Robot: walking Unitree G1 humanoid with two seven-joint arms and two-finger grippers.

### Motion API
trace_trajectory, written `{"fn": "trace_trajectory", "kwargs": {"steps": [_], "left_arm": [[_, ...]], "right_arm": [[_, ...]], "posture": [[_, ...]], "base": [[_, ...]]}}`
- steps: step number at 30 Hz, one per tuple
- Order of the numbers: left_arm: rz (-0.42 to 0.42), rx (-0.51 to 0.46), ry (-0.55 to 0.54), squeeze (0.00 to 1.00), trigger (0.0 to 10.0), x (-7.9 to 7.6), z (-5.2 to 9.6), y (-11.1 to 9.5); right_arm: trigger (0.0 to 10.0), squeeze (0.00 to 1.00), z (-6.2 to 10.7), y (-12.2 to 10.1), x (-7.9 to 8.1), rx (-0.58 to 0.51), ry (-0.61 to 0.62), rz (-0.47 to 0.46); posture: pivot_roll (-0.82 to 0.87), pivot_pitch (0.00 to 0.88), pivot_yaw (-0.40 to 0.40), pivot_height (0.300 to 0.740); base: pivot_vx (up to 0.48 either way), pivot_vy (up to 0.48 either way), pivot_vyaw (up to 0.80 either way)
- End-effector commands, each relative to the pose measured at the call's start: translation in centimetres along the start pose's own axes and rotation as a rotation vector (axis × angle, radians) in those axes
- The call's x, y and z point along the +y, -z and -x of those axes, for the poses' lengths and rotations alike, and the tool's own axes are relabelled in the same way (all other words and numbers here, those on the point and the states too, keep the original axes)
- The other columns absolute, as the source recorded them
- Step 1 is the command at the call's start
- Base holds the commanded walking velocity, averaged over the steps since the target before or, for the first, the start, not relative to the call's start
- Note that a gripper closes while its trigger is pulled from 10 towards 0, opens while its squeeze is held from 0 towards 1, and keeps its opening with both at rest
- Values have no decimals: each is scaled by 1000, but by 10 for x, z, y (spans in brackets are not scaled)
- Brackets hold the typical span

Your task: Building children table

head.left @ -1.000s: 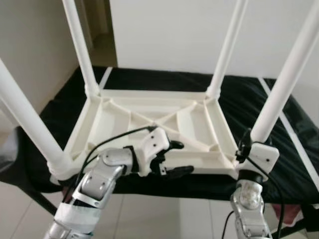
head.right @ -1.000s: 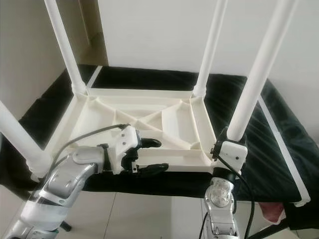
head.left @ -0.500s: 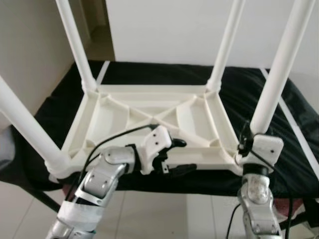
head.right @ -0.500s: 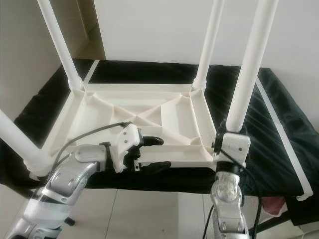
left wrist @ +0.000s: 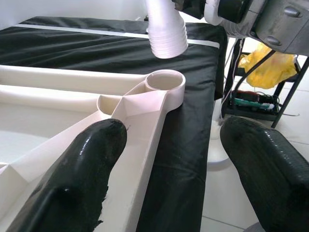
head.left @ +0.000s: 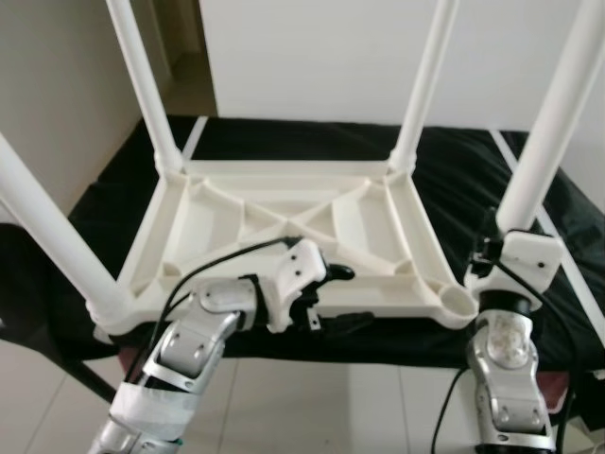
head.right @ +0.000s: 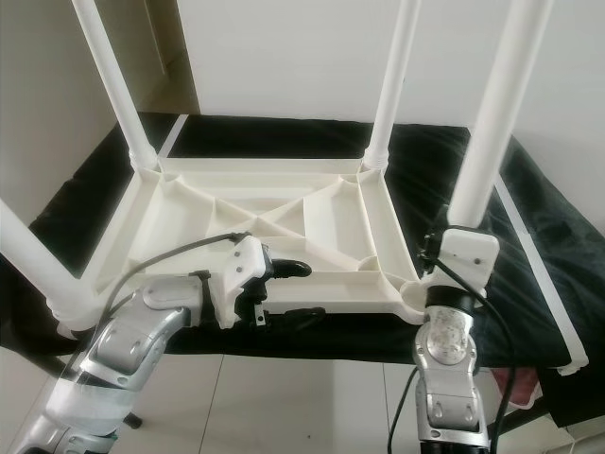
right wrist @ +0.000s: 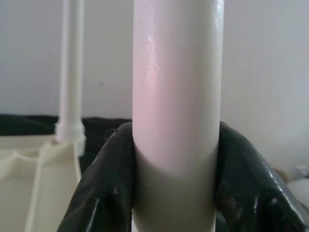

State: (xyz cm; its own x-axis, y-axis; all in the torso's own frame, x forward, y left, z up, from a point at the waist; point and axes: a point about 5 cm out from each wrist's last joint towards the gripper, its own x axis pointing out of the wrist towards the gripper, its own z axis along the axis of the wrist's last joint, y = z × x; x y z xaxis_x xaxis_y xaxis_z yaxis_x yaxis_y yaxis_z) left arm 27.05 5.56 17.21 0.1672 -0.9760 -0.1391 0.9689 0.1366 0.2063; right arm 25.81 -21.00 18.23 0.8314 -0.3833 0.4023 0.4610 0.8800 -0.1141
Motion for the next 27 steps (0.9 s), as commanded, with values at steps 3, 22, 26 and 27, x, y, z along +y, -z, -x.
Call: {"fn": "trace_trajectory", "kwargs": {"steps": [3, 22, 26, 27], "left_arm": [[2, 2, -58, 0, 10000, 2, -1, 2], [28, -5, -81, 0, 10000, 4, 2, 1], [61, -30, -87, 0, 10000, 6, 2, -1], [79, -32, -84, 20, 10000, 7, 2, -1]], "right_arm": [[10000, 0, -7, 10, -11, 89, 54, 31], [10000, 0, -12, 6, 9, 225, -187, -65], [10000, 0, -18, 6, 6, 259, -215, -68], [10000, 0, -20, 6, 5, 265, -221, -71]], "posture": [[-17, 26, -3, 740], [-11, 43, -8, 740], [-13, 45, -7, 740], [-14, 45, -5, 740]], "base": [[0, 0, 0], [0, 0, 0], [0, 0, 0], [0, 0, 0]]}}
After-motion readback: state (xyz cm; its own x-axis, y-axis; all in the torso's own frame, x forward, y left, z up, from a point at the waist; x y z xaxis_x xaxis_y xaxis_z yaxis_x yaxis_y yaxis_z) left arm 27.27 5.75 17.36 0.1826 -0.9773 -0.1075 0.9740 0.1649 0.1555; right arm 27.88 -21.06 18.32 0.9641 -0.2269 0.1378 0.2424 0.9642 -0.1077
